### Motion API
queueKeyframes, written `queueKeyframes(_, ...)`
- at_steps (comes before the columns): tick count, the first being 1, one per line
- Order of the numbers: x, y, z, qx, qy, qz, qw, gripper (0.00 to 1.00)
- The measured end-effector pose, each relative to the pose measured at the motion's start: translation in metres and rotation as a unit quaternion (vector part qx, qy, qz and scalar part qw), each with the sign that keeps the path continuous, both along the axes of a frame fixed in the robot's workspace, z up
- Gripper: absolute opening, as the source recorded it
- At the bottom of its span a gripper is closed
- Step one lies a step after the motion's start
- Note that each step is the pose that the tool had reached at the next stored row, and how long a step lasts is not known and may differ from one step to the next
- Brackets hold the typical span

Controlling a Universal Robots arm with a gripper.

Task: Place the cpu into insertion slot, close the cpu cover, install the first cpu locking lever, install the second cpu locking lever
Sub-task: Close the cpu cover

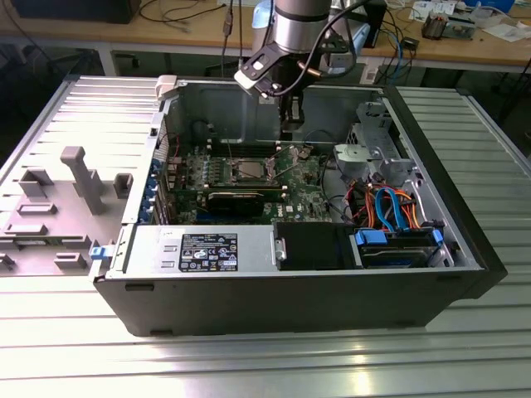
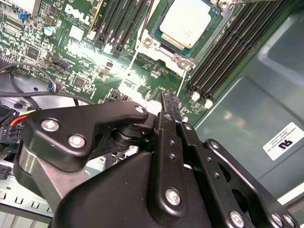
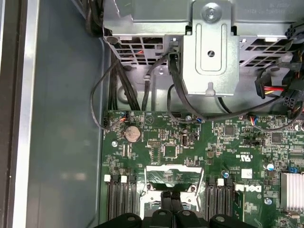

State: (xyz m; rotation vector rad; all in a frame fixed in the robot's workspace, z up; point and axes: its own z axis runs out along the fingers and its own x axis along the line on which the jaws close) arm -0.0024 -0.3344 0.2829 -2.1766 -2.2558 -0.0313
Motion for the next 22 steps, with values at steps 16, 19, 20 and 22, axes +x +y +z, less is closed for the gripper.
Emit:
queueKeyframes(16, 0.008, 0.0000, -0.0004, 0.0000, 0.0000, 0.000, 1.0000, 0.11)
queueKeyframes(19, 0.011, 0.0000, -0.0005, 0.0000, 0.0001, 0.000, 1.0000, 0.11)
queueKeyframes(20, 0.011, 0.0000, -0.0005, 0.0000, 0.0001, 0.000, 1.0000, 0.11)
queueKeyframes(22, 0.014, 0.0000, -0.0005, 0.0000, 0.0001, 0.000, 1.0000, 0.11)
